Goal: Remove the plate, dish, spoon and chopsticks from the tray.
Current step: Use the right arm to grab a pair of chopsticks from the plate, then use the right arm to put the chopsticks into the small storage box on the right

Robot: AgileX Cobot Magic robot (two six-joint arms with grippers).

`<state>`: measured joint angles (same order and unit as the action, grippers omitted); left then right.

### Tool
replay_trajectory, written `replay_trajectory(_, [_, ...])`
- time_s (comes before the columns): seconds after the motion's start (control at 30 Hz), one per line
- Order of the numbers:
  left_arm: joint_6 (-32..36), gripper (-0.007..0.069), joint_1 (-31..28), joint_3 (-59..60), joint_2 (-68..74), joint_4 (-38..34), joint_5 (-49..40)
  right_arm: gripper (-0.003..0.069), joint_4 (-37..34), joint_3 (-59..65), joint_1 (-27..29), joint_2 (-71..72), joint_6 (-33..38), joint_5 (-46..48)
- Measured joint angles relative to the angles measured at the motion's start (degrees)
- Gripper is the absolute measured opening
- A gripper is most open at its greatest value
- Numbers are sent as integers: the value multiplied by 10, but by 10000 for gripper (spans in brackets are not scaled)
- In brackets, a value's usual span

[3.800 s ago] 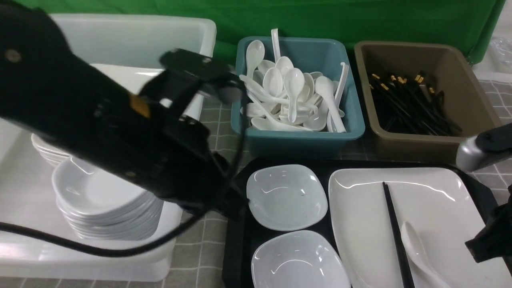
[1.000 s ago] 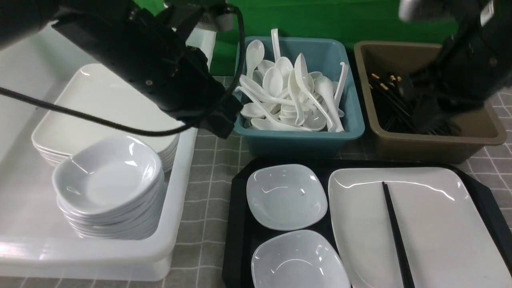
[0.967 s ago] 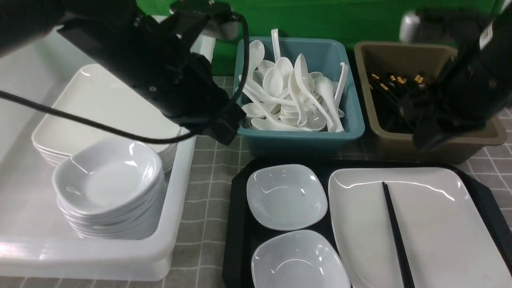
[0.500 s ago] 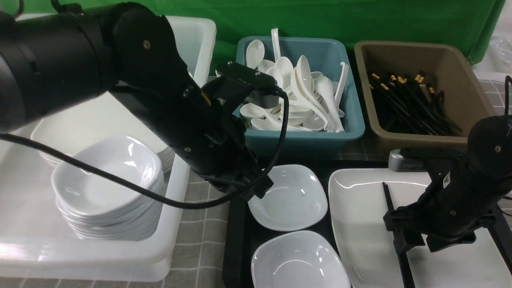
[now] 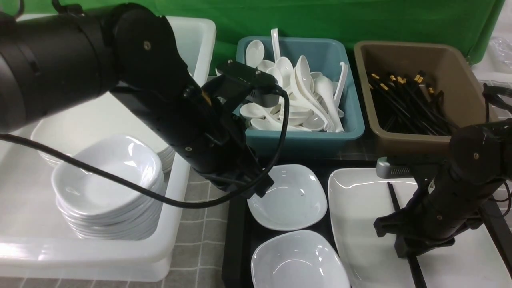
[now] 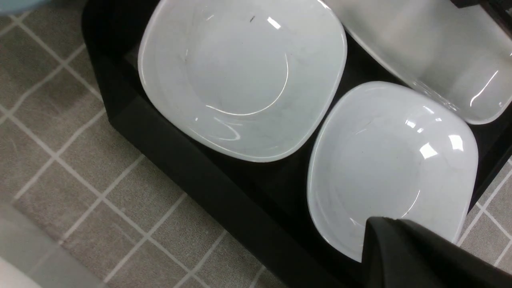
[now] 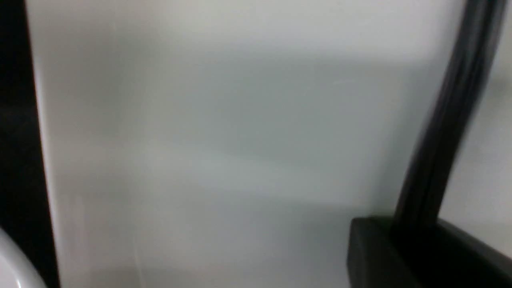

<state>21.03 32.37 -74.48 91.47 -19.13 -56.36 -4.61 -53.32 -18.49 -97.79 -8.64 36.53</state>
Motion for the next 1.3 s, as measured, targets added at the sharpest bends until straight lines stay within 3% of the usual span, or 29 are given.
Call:
replay_trajectory(0.27, [-2,2,0,0,0,0,2,140,-12,-13,0,46,18,32])
replay_trajectory(0.43, [4,2,0,0,0,-11,68,140,-15,-78,8,105,38,59])
replay_trajectory(0.63, [178,2,0,0,0,-182,272,140,-16,-222,76,87,57,49])
replay_trajectory(0.73, [303,2,0,-11,7,-295,317,140,-15,-313,115,34,64,39])
replay_trajectory(0.8, [352,2,0,-32,19,-340,318,140,-15,-375,133,-14,65,36])
replay_trajectory(0.97, [369,2,0,-52,44,-351,315,140,-13,-467,145,-102,65,15])
replay_trajectory(1.13, [339,2,0,-52,52,-310,302,140,-13,-509,145,-166,64,-22])
replay_trajectory(1.3, [250,2,0,-54,52,-209,245,220,-10,-511,145,-201,62,-54])
